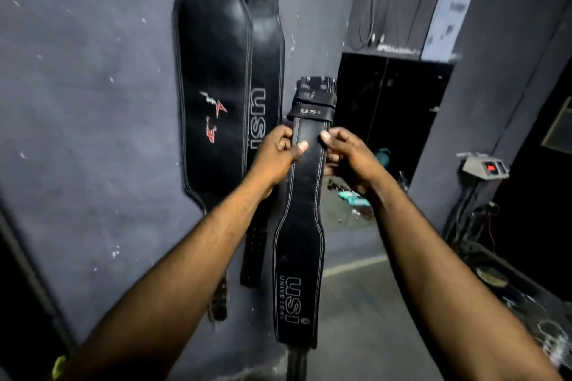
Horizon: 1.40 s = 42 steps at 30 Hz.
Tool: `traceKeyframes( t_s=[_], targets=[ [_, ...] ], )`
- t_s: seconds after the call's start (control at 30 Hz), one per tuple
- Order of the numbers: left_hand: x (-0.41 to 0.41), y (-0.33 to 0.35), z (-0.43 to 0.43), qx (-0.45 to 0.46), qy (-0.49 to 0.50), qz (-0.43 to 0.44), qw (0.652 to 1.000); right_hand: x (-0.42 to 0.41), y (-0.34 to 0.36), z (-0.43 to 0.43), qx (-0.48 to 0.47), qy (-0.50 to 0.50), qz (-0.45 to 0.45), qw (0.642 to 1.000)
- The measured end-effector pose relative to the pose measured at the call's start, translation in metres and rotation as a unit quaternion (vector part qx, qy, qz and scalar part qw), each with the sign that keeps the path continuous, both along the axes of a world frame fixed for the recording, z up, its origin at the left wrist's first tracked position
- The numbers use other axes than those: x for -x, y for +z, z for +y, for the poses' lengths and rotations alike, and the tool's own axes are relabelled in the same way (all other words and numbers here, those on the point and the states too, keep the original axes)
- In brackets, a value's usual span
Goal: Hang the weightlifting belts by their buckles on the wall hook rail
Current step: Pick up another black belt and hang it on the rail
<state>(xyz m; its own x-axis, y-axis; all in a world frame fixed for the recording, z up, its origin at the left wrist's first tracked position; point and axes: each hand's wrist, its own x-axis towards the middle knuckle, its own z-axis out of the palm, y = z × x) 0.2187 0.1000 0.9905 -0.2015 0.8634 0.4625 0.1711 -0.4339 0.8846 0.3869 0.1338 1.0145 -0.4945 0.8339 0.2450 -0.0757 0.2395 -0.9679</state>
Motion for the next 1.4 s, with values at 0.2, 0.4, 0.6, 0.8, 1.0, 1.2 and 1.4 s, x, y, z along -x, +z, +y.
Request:
traceKeyframes(
  t_s=[0.2, 0.4, 0.6, 0.8, 1.0, 1.2, 1.4],
  targets=[
    [0.021, 0.063, -0.010, -0.125, 0.117, -0.008, 0.985, 0.039, 0.081, 0.006, -0.199, 0.006, 0.017, 0.980],
    [0.055, 0.106, -0.023, -0.197, 0.286, -0.005, 0.938, 0.101, 0.110, -0.003, -0.277, 0.011, 0.079, 0.958],
    [0.082, 0.131, -0.045, -0.233, 0.224, -0.008, 0.946, 0.139, 0.138, -0.013, -0.361, -0.065, 0.042, 0.929],
    [0.099, 0.140, -0.059, -0.254, 0.287, -0.049, 0.923, 0.167, 0.147, -0.013, -0.409, 0.002, 0.004, 0.912],
    [0.113, 0.165, -0.062, -0.275, 0.325, -0.036, 0.904, 0.186, 0.125, -0.019, -0.436, -0.008, 0.016, 0.900],
    [0.124, 0.174, -0.062, -0.292, 0.353, -0.051, 0.887, 0.193, 0.098, -0.015, -0.399, 0.096, -0.028, 0.911],
    [0.121, 0.173, -0.059, -0.290, 0.374, -0.054, 0.879, 0.190, 0.086, -0.011, -0.375, 0.100, 0.017, 0.921]
  ],
)
